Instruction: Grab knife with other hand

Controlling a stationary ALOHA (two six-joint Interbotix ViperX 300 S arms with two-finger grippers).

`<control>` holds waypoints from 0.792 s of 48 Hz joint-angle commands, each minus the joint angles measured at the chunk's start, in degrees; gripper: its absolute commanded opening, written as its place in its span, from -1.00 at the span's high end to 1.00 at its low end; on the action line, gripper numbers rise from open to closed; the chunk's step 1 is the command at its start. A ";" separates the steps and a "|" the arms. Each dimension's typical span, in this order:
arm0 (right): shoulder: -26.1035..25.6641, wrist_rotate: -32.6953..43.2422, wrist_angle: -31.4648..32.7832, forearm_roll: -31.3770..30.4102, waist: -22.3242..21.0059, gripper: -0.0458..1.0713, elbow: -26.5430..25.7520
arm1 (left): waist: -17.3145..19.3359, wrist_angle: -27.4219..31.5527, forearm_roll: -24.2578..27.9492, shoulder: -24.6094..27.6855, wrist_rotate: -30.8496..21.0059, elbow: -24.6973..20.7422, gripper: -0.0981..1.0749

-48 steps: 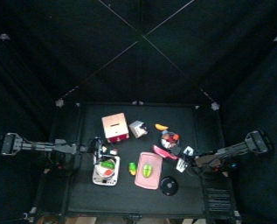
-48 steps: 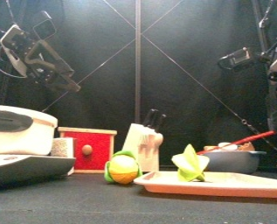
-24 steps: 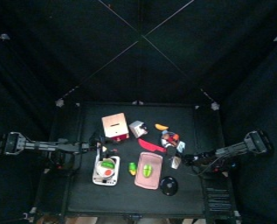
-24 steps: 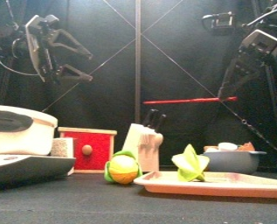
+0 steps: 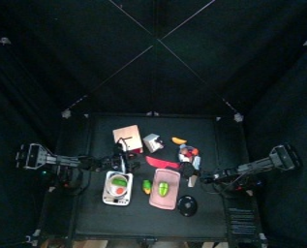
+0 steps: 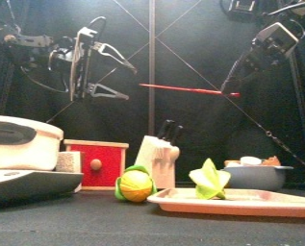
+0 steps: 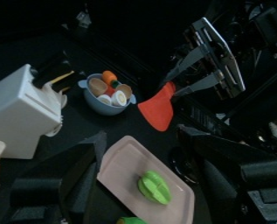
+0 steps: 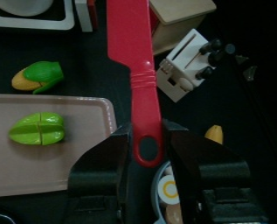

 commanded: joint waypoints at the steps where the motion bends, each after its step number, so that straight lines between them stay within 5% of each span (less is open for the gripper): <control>1: -0.35 0.09 -0.62 -0.44 -0.09 -0.08 -1.41 | 0.00 -1.05 1.58 1.58 -1.14 -2.46 -0.84; 27: -0.09 -0.44 -0.97 -0.97 -0.18 -0.08 -1.49 | 2.37 -5.89 13.27 8.53 -14.59 -5.71 -0.78; 38: -0.18 -0.44 -1.14 -0.97 -0.26 -0.08 -1.23 | 3.60 -8.44 18.98 10.02 -20.30 -5.36 -0.46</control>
